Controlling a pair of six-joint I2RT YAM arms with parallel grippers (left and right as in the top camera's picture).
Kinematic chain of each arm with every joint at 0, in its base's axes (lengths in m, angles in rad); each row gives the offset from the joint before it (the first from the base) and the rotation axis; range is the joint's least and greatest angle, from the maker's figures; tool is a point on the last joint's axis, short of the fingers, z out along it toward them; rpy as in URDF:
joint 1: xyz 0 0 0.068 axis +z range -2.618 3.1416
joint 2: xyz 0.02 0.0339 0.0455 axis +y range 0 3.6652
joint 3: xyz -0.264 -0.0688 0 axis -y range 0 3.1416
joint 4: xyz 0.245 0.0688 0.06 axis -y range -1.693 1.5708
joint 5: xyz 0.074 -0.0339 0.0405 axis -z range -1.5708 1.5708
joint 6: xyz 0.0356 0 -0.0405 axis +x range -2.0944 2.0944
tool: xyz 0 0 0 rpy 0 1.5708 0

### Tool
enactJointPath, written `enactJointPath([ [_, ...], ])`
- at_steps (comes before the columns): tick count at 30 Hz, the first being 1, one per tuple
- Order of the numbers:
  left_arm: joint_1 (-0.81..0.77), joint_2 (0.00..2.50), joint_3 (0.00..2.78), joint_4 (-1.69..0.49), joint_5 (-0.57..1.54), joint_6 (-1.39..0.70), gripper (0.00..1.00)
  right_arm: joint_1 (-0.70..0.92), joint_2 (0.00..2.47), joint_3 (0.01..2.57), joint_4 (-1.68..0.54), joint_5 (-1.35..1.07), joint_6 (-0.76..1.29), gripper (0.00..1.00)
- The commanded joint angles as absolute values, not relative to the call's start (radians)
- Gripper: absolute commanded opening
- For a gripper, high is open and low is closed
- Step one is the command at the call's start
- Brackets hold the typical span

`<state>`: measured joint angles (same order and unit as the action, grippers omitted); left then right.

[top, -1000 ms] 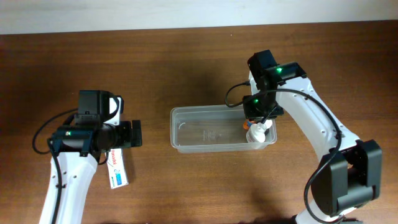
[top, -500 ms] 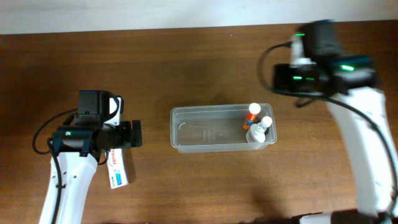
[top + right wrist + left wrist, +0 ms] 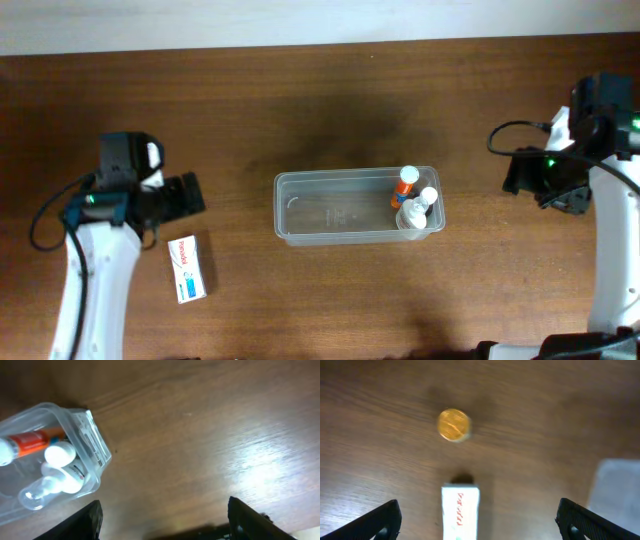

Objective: Pack container
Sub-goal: 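Grasp the gold-lidded jar with the left gripper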

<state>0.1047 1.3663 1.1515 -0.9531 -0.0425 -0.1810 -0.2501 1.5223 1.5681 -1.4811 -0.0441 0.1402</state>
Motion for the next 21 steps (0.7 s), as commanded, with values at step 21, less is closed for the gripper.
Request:
enactJointPath([
  [21, 0.203, 1.904, 1.234, -0.73, -0.018, -0.197, 0.62, -0.255, 1.529, 1.513, -1.456, -0.08, 0.107, 0.72],
])
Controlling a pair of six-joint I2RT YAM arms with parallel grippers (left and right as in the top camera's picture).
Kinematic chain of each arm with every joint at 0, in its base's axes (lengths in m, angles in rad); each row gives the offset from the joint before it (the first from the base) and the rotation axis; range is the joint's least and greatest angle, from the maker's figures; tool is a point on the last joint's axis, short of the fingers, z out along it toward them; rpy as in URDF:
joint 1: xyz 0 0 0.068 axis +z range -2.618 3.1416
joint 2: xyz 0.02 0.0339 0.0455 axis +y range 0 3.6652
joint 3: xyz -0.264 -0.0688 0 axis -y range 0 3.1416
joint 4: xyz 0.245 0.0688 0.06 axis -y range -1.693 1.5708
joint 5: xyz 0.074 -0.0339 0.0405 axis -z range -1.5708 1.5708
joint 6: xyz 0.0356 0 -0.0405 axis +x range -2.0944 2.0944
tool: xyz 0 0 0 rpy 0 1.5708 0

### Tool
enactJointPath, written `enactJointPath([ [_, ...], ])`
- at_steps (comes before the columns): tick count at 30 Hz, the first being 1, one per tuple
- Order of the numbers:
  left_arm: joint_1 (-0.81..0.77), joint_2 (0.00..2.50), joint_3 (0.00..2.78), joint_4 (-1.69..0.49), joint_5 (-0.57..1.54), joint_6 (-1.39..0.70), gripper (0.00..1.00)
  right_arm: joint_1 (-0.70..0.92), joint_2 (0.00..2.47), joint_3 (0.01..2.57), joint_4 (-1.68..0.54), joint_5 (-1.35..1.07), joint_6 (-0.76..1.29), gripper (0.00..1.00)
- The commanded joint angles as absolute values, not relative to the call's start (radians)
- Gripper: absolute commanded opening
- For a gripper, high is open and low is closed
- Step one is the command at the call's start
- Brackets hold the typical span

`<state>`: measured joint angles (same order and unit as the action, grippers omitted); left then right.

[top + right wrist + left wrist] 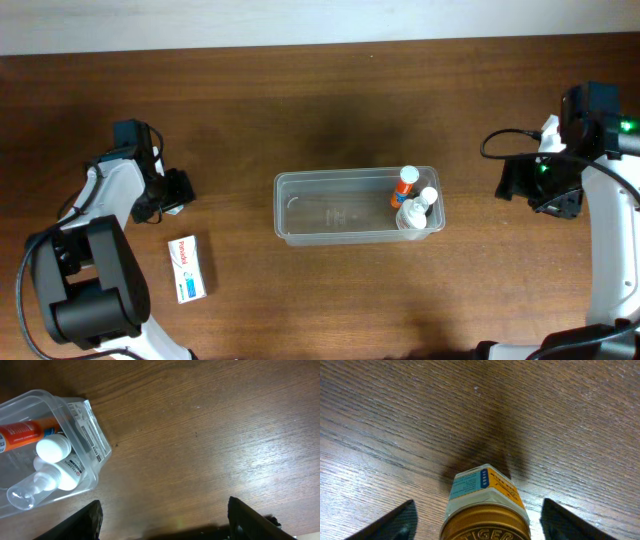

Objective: Pack container
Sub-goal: 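Grasp the gold-lidded jar with the left gripper, then place the gold-lidded jar into the container and release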

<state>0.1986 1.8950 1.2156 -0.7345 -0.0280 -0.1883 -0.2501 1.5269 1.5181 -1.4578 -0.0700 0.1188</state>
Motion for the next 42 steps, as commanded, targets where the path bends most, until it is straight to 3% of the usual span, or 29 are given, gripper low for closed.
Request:
enactJointPath([
  [1, 0.203, 1.904, 1.234, -0.73, -0.018, -0.197, 0.57, -0.255, 1.529, 1.513, -1.456, -0.08, 0.107, 0.72],
  [5, 0.203, 1.903, 1.234, -0.732, -0.018, -0.197, 0.41, -0.255, 1.529, 1.513, -1.456, -0.08, 0.107, 0.72],
  [11, 0.203, 1.898, 1.235, -0.736, -0.018, -0.197, 0.29, -0.255, 1.529, 1.513, -1.456, -0.079, 0.107, 0.72],
  [19, 0.125, 1.724, 1.32, -0.848, 0.012, -0.197, 0.24, -0.255, 1.529, 1.513, -1.455, -0.08, 0.107, 0.72],
  [30, -0.336, 1.446, 1.377, -0.952, 0.042, -0.27, 0.2, -0.255, 1.528, 1.513, -1.456, -0.08, 0.108, 0.72],
  [36, -0.57, 1.526, 1.374, -0.915, 0.038, -0.336, 0.2, -0.255, 1.529, 1.513, -1.456, -0.081, 0.108, 0.72],
  [42, -0.706, 1.72, 1.374, -0.774, 0.04, -0.413, 0.2, -0.255, 1.528, 1.513, -1.459, -0.087, 0.108, 0.72],
])
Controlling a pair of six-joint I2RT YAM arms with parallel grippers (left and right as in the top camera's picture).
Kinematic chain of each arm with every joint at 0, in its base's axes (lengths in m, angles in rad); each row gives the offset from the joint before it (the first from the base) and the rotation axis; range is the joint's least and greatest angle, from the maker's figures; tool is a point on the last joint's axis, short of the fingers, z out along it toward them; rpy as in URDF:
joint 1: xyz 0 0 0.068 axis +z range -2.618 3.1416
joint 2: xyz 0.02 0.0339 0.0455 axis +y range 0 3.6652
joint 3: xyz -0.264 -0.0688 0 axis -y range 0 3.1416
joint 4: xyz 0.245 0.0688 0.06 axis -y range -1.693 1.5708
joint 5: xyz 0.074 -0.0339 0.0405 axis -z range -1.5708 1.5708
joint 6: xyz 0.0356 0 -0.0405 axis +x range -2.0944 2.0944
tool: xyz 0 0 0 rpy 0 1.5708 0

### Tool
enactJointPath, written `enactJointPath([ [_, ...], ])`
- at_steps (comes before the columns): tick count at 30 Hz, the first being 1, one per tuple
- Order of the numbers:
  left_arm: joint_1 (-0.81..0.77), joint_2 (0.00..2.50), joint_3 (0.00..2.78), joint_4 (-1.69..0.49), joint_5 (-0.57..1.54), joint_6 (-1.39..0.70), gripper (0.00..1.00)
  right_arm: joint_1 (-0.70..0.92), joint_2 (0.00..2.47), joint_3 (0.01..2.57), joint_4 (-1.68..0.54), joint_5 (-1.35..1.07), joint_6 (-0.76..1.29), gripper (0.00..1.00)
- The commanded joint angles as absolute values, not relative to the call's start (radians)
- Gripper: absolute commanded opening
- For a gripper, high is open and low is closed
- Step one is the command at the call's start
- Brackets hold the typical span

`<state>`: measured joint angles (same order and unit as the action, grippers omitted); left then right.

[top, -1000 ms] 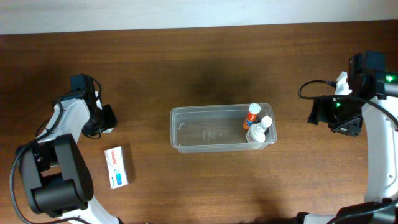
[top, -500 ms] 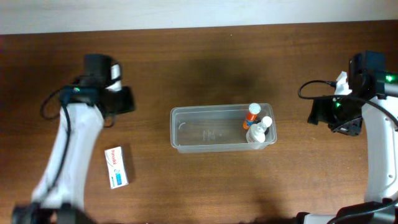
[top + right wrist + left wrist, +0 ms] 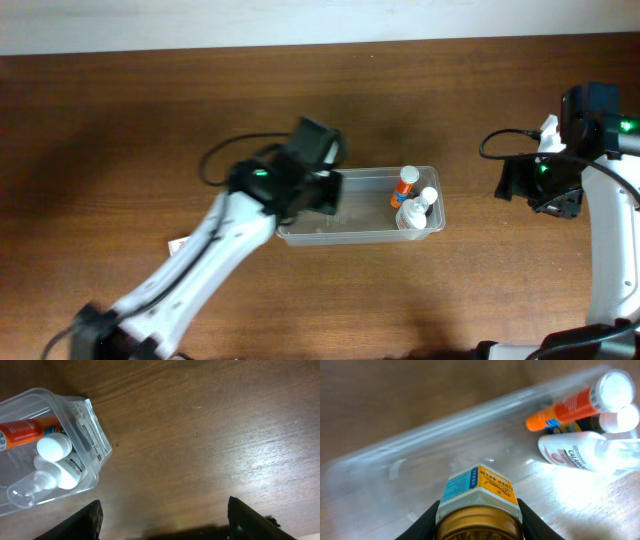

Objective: Pack container
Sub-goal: 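Place the gold-lidded jar into the container and release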

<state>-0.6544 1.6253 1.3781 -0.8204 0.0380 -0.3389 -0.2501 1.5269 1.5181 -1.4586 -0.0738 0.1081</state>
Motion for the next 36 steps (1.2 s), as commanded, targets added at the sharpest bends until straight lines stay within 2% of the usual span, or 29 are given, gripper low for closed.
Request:
enactJointPath([
  [1, -0.719, 1.748, 1.374, -0.757, 0.046, -0.427, 0.2, -0.255, 1.529, 1.513, -1.459, -0.087, 0.108, 0.72],
  [8, -0.777, 1.887, 1.374, -0.667, 0.095, -0.459, 0.21, -0.255, 1.528, 1.513, -1.459, -0.089, 0.108, 0.72],
  [11, -0.786, 1.901, 1.374, -0.64, 0.094, -0.459, 0.34, -0.255, 1.529, 1.513, -1.459, -0.095, 0.107, 0.72],
  [13, -0.786, 1.901, 1.374, -0.635, 0.095, -0.459, 0.5, -0.255, 1.529, 1.513, -1.459, -0.095, 0.107, 0.72],
  [15, -0.785, 1.901, 1.374, -0.636, 0.094, -0.459, 0.62, -0.255, 1.529, 1.513, -1.459, -0.095, 0.107, 0.72],
  [19, -0.77, 1.897, 1.382, -0.644, 0.093, -0.459, 0.68, -0.255, 1.529, 1.513, -1.46, -0.095, 0.107, 0.72],
  [22, -0.739, 1.863, 1.394, -0.675, 0.085, -0.459, 0.68, -0.255, 1.528, 1.513, -1.46, -0.095, 0.107, 0.72],
  [29, -0.582, 1.618, 1.399, -0.858, -0.077, -0.459, 0.72, -0.255, 1.529, 1.513, -1.464, -0.094, 0.107, 0.72],
  [31, -0.475, 1.493, 1.399, -0.971, -0.146, -0.46, 0.74, -0.255, 1.529, 1.513, -1.466, -0.094, 0.107, 0.72],
  [35, -0.299, 1.365, 1.398, -1.121, -0.147, -0.496, 0.76, -0.255, 1.529, 1.513, -1.466, -0.095, 0.107, 0.72],
  [36, -0.259, 1.348, 1.395, -1.15, -0.148, -0.506, 0.8, -0.255, 1.528, 1.513, -1.466, -0.095, 0.107, 0.72],
])
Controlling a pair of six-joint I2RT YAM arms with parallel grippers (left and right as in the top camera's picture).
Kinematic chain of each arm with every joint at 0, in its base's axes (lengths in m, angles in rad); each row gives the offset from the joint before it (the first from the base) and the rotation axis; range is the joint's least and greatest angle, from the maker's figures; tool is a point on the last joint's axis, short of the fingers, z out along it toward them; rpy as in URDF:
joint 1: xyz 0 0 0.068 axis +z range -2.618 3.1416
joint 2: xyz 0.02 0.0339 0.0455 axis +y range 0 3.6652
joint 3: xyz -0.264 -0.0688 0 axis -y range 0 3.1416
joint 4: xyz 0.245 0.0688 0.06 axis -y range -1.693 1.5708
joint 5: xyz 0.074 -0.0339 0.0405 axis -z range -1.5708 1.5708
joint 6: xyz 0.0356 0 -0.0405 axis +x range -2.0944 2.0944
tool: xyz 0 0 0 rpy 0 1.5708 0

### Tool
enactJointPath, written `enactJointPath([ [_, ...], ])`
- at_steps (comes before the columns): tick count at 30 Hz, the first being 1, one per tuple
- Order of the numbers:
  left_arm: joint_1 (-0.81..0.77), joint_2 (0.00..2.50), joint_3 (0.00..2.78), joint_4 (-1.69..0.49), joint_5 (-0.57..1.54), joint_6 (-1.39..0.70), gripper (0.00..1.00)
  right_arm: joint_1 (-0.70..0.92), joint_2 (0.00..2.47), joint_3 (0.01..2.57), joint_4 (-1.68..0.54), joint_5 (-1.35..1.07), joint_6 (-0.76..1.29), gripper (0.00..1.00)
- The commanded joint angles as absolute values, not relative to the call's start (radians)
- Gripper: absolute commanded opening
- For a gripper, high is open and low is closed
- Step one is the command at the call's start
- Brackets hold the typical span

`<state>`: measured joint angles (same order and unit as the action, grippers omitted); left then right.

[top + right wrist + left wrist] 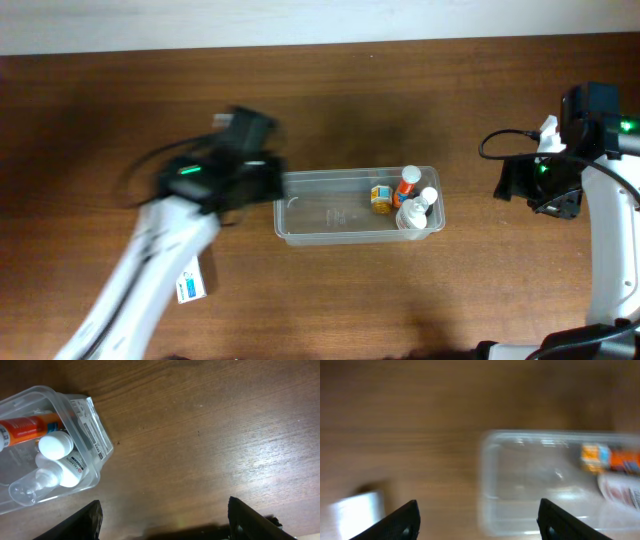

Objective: Pack container
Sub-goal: 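Place the gold-lidded jar into the container and release, then grasp the white Panadol box with the left gripper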

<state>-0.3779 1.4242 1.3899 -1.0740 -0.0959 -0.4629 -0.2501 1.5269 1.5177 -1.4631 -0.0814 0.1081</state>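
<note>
A clear plastic container [340, 210] sits mid-table. At its right end lie a small gold-lidded jar with a yellow label [381, 198], an orange tube [405, 184] and a white bottle [414, 213]. My left gripper [262, 183], blurred by motion, hangs open and empty just left of the container; in its wrist view [477, 512] the container [530, 485] and jar [592, 456] lie ahead. My right gripper [545, 188] stands open over bare wood to the right, its wrist view [162, 525] showing the container's corner [95, 435].
A white box with red and blue print [190, 281] lies on the table at the front left, partly under my left arm; it shows as a pale blur [357, 510] in the left wrist view. A pale wall strip runs along the far edge.
The jar has left my left gripper and now lies in the container beside the orange tube. My left gripper is open and has moved to the container's left end. The right arm is unchanged.
My left gripper first hung open over the jar and the white box at the left. Then its open fingers stood around the jar. Later it was shut on the jar over the container. Now the jar rests inside and the gripper is empty.
</note>
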Motion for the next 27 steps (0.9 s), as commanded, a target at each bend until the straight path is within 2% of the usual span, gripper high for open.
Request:
enactJointPath([
  [1, -0.21, 1.333, 1.388, -1.185, -0.147, -0.511, 0.82, -0.255, 1.529, 1.513, -1.466, -0.095, 0.107, 0.72],
  [3, -0.14, 1.325, 1.371, -1.227, -0.145, -0.512, 0.86, -0.255, 1.529, 1.513, -1.465, -0.095, 0.107, 0.72],
  [7, -0.049, 1.328, 1.27, -1.238, -0.12, -0.512, 0.87, -0.255, 1.529, 1.513, -1.465, -0.095, 0.107, 0.72],
  [8, -0.033, 1.33, 1.229, -1.227, -0.12, -0.511, 0.87, -0.255, 1.529, 1.513, -1.465, -0.095, 0.107, 0.72],
  [10, -0.008, 1.333, 1.149, -1.193, -0.117, -0.511, 0.93, -0.255, 1.529, 1.513, -1.465, -0.095, 0.107, 0.72],
  [14, 0.039, 1.348, 0.963, -1.087, -0.086, -0.501, 0.95, -0.255, 1.528, 1.513, -1.465, -0.095, 0.107, 0.72],
  [20, 0.044, 1.431, 0.825, -0.949, -0.068, -0.454, 0.97, -0.255, 1.529, 1.513, -1.463, -0.095, 0.107, 0.72],
  [27, 0.044, 1.579, 0.796, -0.874, -0.064, -0.454, 0.96, -0.255, 1.529, 1.513, -1.464, -0.095, 0.107, 0.72],
])
